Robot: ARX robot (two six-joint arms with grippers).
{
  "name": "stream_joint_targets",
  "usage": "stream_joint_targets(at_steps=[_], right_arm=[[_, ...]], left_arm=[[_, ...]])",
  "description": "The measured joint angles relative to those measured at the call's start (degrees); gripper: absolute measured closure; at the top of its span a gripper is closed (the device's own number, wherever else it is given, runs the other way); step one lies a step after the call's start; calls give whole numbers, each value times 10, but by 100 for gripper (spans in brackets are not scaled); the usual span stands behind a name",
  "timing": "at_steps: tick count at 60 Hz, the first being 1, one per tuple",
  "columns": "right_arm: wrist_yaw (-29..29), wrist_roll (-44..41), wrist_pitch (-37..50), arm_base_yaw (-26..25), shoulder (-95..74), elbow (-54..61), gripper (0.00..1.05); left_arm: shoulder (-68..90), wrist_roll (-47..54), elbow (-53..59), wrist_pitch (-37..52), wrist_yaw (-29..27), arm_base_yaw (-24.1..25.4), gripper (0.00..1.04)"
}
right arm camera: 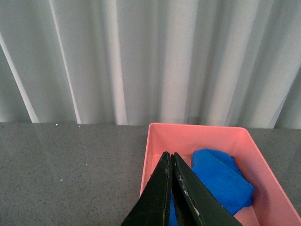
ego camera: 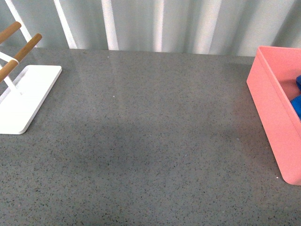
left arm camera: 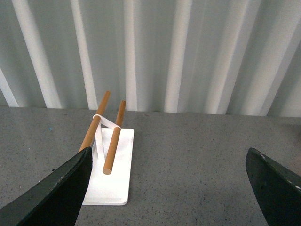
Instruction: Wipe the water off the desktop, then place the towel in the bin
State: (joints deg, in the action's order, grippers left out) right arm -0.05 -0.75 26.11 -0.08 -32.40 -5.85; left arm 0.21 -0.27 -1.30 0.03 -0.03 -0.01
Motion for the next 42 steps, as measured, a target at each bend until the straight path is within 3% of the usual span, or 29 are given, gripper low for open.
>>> stream_joint_targets(at_steps=[42], right_arm=[[0,1,-96,0,161,45,101]], left_arm=[[0,0,0,0,0,0,7]])
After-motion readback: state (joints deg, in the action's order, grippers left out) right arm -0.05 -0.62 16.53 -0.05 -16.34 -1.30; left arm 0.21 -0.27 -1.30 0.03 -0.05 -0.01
